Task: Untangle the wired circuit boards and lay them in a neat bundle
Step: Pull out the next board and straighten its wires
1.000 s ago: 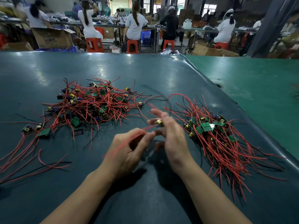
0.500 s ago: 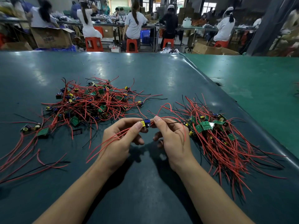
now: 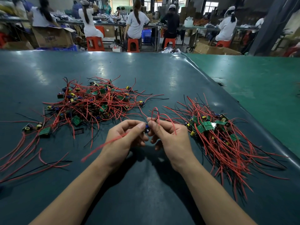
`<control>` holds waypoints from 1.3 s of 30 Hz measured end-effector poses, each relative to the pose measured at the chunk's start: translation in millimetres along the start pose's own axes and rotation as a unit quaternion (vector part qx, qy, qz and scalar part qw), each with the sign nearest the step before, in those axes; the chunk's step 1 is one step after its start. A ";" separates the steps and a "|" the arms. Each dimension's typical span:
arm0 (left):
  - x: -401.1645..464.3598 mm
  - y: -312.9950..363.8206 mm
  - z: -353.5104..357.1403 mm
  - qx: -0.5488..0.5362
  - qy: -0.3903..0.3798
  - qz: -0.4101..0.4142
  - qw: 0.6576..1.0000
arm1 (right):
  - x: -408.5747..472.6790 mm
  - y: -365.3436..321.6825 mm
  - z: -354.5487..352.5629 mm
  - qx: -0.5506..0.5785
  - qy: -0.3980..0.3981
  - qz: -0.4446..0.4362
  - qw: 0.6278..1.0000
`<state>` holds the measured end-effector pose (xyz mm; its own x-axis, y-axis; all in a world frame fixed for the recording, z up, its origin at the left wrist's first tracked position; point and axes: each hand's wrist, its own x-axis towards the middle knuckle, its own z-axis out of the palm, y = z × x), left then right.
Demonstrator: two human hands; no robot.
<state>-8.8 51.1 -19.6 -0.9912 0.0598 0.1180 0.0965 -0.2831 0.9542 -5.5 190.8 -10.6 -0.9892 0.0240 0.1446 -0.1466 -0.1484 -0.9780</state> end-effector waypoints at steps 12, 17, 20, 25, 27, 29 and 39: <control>-2.8 -2.7 -0.4 0.049 -0.032 0.012 0.998 | 3.1 -0.2 -2.4 0.041 0.003 0.023 0.999; -9.3 -1.8 4.1 0.176 -0.034 0.046 0.983 | 1.2 0.0 -2.5 0.051 -0.014 0.039 0.998; -9.7 -1.3 3.6 0.144 -0.011 0.055 0.988 | 0.8 0.5 -3.6 0.037 -0.048 0.048 0.997; -7.6 -1.2 5.0 0.179 0.023 0.074 0.981 | 0.6 0.5 -1.7 0.026 -0.028 0.033 0.999; -6.6 -0.4 4.1 0.156 0.033 0.054 0.986 | 0.6 -0.3 -1.4 0.030 -0.021 0.035 0.999; -4.9 0.1 3.1 0.113 0.041 0.029 0.992 | 1.5 -1.2 -1.1 0.033 -0.006 0.043 0.998; 2.2 -3.3 -2.9 0.069 0.046 0.041 0.996 | 2.4 0.6 -3.6 0.012 -0.010 0.068 0.998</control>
<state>-11.6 49.5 -23.3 -0.9828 -0.0477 0.1782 0.1834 -0.1487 0.9717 -8.0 194.4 -11.4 -0.9998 -0.0172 0.0133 -0.0101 -0.1735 -0.9848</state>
